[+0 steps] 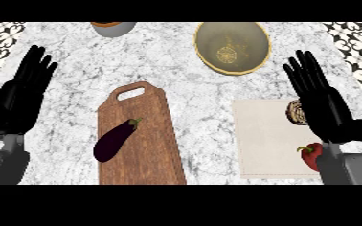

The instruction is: Pick the bell pepper from the placemat and place it in the bowl

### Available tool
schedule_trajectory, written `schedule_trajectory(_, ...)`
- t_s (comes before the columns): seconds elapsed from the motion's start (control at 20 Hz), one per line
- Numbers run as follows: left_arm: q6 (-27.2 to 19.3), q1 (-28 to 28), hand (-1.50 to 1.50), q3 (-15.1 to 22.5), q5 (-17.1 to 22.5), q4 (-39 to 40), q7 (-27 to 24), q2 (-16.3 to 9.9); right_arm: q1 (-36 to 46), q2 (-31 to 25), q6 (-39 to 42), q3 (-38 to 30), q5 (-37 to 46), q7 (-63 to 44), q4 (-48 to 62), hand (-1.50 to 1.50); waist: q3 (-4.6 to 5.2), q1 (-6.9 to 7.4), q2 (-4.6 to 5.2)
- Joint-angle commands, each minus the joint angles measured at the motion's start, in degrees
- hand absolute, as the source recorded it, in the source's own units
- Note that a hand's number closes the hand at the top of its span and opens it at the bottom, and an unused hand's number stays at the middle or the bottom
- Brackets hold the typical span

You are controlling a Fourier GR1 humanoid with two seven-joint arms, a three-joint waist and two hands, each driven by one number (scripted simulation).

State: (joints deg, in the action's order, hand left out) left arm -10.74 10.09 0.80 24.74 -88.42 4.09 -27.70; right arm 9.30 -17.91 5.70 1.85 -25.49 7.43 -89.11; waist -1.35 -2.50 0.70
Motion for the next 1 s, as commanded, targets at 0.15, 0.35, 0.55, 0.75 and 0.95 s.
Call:
schedule_trajectory(0.15, 1.87, -1.51, 0.00, 7.44, -1.17, -2.05, 0.74, 4.84, -8.96, -14.73, 6.79, -3.41, 12.75, 12.09, -7.38, 1.50, 1.37, -1.79, -1.39)
schedule_trajectory(0.35, 2.75, -4.52, 0.00, 9.65, 0.67, -1.50, 1.79, 7.40, -13.15, -19.58, -9.01, -15.13, 24.80, 13.77, -2.89, 1.50, 1.40, -6.26, -1.52)
schedule_trajectory(0.55, 2.96, -4.09, 0.00, 14.79, -1.39, -2.97, 0.98, 11.12, -27.56, -12.81, -5.87, -11.51, 27.56, 38.29, -5.96, -1.50, 1.13, -1.73, -1.26)
schedule_trajectory(0.75, 5.35, -4.66, 0.00, 13.77, -0.77, -1.41, -0.85, 10.38, -36.41, -16.06, -9.94, -10.59, 38.55, 46.37, -9.46, -1.50, 1.35, -0.81, -1.13)
schedule_trajectory(0.95, 4.37, -4.65, 0.00, 14.35, -1.45, -2.53, 1.19, 10.15, -42.07, -16.08, -22.53, -14.49, 50.78, 37.39, -15.40, -1.50, 1.56, -0.83, -1.14)
